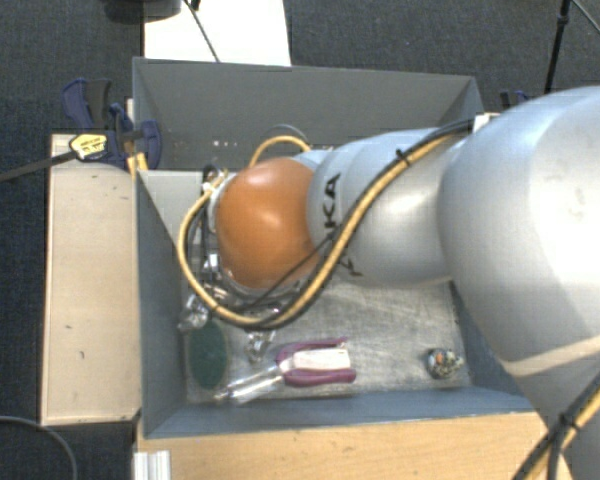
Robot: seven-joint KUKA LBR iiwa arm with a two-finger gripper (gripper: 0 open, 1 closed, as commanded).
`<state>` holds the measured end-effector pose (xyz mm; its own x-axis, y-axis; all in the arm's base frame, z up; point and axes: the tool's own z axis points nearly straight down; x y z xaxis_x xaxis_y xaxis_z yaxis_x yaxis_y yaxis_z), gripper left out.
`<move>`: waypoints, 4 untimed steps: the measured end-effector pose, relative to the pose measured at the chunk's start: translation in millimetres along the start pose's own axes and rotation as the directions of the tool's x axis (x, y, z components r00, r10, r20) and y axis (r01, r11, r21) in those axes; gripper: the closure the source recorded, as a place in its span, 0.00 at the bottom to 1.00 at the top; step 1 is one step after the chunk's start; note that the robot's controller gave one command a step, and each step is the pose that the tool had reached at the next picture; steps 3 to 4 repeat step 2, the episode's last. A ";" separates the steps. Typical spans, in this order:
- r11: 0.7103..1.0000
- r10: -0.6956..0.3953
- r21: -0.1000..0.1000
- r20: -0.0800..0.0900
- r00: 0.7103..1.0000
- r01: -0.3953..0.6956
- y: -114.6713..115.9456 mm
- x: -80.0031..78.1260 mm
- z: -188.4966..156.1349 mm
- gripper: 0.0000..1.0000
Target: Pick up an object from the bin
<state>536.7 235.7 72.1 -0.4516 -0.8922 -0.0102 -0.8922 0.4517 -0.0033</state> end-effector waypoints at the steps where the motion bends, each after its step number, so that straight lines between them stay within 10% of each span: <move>1: 1.000 0.003 0.002 0.002 1.000 -0.003 -0.8 -0.5 -1.7 1.00; 2: 0.999 0.034 0.004 0.000 0.999 -0.034 -3.5 -12.8 -151.0 1.00; 4: 0.999 0.034 0.004 0.000 0.999 -0.034 -3.5 -12.8 -151.0 1.00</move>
Offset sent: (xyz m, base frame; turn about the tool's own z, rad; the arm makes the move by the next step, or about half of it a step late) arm 0.0000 0.0000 0.0000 0.0000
